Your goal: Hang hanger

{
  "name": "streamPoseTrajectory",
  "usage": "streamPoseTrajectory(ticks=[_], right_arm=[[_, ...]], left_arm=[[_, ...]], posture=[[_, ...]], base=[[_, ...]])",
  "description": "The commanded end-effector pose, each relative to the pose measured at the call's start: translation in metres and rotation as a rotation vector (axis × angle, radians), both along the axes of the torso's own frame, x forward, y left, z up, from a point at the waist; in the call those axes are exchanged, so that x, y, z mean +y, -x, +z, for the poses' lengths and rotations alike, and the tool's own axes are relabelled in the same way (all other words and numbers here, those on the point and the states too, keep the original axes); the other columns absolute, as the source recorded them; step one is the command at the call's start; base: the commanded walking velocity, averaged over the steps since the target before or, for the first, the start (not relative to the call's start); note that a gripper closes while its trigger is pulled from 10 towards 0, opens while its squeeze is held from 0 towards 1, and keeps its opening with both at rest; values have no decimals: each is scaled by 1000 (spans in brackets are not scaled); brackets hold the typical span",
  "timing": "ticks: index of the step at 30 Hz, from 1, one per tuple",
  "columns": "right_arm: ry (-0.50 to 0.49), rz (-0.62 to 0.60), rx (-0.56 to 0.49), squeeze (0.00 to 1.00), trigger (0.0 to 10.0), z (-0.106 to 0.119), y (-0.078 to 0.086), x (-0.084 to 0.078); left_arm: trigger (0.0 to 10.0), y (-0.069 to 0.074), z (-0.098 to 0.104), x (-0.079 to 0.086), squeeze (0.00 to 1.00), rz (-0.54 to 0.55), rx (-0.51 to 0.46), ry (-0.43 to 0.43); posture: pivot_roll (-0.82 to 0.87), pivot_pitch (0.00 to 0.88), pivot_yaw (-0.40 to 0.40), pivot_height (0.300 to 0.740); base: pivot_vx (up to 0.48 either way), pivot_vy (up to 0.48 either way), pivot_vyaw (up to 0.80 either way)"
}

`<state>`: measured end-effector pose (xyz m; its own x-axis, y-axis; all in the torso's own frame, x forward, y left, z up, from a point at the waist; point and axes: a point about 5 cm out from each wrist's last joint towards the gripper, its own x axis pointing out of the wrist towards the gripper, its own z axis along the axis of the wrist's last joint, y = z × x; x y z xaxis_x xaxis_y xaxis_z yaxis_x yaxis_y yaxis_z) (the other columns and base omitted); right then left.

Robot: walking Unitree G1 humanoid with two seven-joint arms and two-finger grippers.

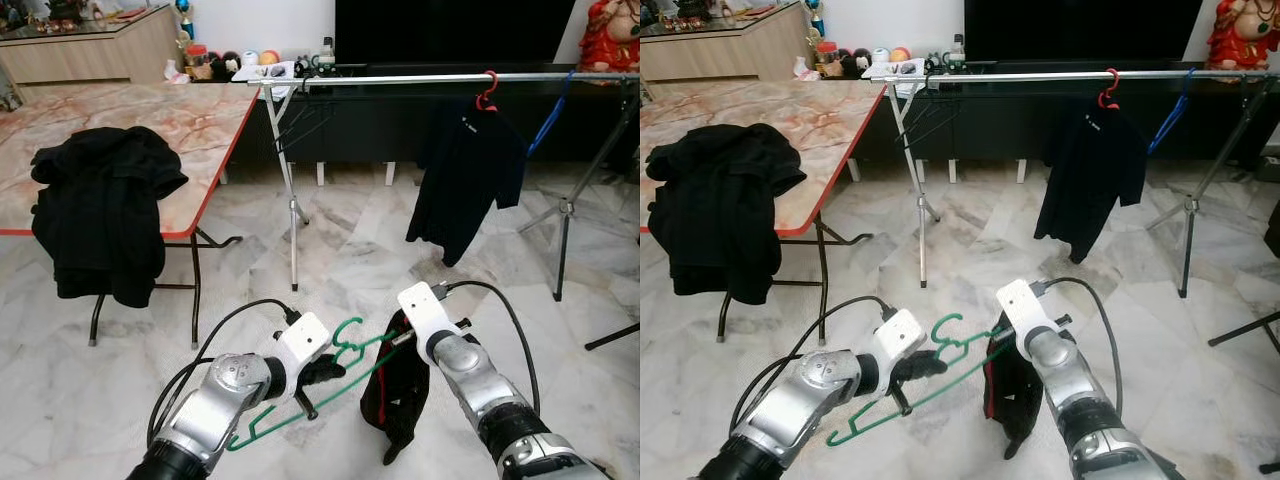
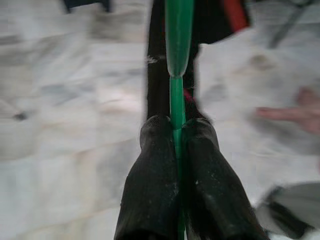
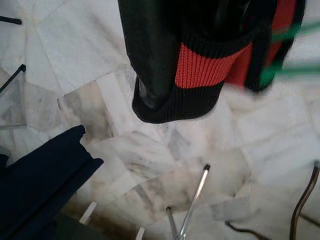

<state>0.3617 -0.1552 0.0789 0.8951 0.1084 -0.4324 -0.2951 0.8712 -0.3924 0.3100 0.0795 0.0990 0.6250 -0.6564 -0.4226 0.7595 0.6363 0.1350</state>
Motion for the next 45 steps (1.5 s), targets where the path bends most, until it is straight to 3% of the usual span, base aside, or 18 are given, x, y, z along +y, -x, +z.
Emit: streamPoseTrajectory(ticks=[1,3,5,13,17,24,30,37,42,43,44,45], right_arm=[[-31,-5,-36,0,10000,10,-5,6],[-32,-15,-32,0,10000,7,-3,6],[-33,-16,-28,0,10000,6,-3,6],[-80,61,18,0,10000,1,2,19],[-128,180,27,0,10000,5,4,32],[-193,319,24,0,10000,16,9,46],[-280,311,2,0,10000,28,9,48],[-507,330,-30,0,10000,52,18,59],[-438,397,-50,0,10000,53,23,60],[-284,454,-70,0,10000,49,26,56],[-203,514,-83,0,10000,49,31,54],[-203,514,-83,0,10000,49,31,54]], left_arm=[[10000,-9,5,10,0,78,-48,-24],[10000,-14,7,15,0,144,-49,-13],[10000,-14,7,14,0,140,-43,-5],[10000,9,5,-4,0,-98,33,81],[10000,21,8,-10,0,-205,77,138],[10000,12,11,-10,0,-134,40,150],[10000,9,7,-6,0,-88,39,118],[10000,7,5,-4,0,-61,36,103],[10000,9,4,-5,0,-70,40,106],[10000,9,4,-5,0,-69,42,105],[10000,9,3,-5,0,-69,43,105],[10000,9,3,-5,0,-69,43,105]], posture=[[116,52,48,740],[114,53,51,740],[114,53,51,740],[115,55,54,740],[116,51,56,740],[114,51,54,740],[114,51,54,740],[108,58,55,740],[108,58,55,740],[108,58,55,740],[108,58,55,740],[108,58,55,740]], base=[[0,0,0],[0,0,0],[0,0,0],[0,0,0],[0,0,0],[0,0,0],[0,0,0],[0,0,0],[0,0,0],[0,0,0],[0,0,0],[0,0,0]])
